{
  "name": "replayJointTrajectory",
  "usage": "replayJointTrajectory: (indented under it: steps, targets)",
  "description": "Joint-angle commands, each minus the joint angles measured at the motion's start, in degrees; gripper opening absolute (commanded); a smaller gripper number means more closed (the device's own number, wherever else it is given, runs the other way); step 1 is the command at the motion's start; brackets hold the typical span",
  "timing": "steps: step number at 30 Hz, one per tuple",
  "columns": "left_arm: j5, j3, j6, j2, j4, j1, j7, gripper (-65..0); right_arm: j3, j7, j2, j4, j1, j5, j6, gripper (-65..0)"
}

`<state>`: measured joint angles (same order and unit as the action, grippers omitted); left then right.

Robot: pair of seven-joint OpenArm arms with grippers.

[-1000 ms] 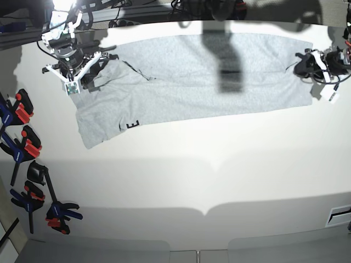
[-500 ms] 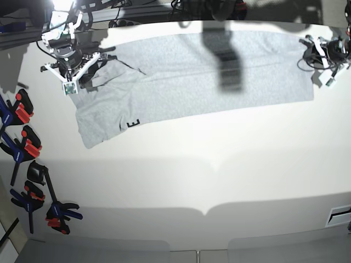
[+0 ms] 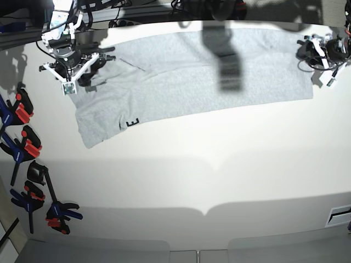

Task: Fold the T-shirt properly
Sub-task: 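Pull both grippers apart to straighten the folded shirt strip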

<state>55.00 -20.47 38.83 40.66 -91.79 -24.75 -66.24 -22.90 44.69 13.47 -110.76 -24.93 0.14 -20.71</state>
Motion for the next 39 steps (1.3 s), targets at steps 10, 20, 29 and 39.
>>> replayJointTrajectory:
  steps: [10,20,29,39]
  targets:
    - [0.61,-0.61,-2.45,1.29,-1.57,0.31,4.0,-35.4,-0.42,-0.76,1.81,-1.31,0.66,-3.34,10.86,-36.3]
    - [0.57,-0.59,-8.61,-8.63,-16.63,2.19,14.34,-35.4,-0.39,-6.45,1.29,-4.72,8.92,11.69,11.89,-36.4]
    - [-12.85,-0.5,-7.98,-19.26,-16.04,2.01,17.62,-35.4,-0.39,-3.8,1.29,-4.83,12.7,17.0,3.06,-36.4]
    - [-17.49,-0.5,-6.38,-19.65,3.5,2.4,23.58,-35.4,-0.33,-7.17,-1.42,16.13,13.07,16.46,-2.47,-36.4]
